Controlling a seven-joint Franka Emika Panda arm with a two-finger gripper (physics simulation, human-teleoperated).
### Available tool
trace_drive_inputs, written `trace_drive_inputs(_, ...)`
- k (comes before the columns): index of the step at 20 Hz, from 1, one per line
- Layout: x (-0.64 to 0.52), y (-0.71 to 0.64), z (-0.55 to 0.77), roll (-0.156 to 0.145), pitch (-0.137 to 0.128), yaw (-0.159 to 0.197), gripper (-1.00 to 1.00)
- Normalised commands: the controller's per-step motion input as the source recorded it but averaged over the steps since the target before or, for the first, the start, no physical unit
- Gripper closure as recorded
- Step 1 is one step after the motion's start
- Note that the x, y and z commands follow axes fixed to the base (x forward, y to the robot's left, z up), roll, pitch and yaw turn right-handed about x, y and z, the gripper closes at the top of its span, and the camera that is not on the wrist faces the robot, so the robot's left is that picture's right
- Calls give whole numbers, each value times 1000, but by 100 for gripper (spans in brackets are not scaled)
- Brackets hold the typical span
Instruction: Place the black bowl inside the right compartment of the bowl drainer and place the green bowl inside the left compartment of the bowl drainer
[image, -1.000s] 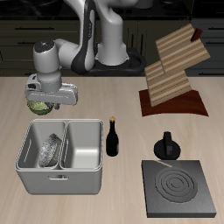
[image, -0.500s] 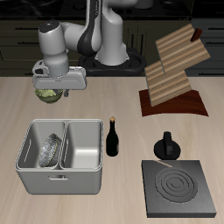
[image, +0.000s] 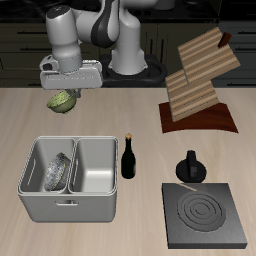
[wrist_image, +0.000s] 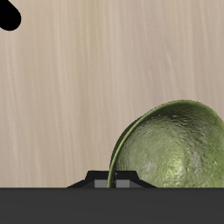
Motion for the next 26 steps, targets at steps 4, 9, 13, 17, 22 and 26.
trace_drive_inputs(4, -59, -9, 337, -32, -16, 21, 100)
trace_drive_inputs(9, -102, -60, 321, -28, -27, 27, 100)
trace_drive_inputs(13, -82, -62, 316, -22, -13, -1, 100)
trace_drive_inputs(17, 16, -86, 224, -25, -25, -1, 100)
trace_drive_inputs(22, 122, -23, 105, -10, -4, -6, 100)
trace_drive_inputs(26, 185, 55, 125, -9, 7, -2, 100)
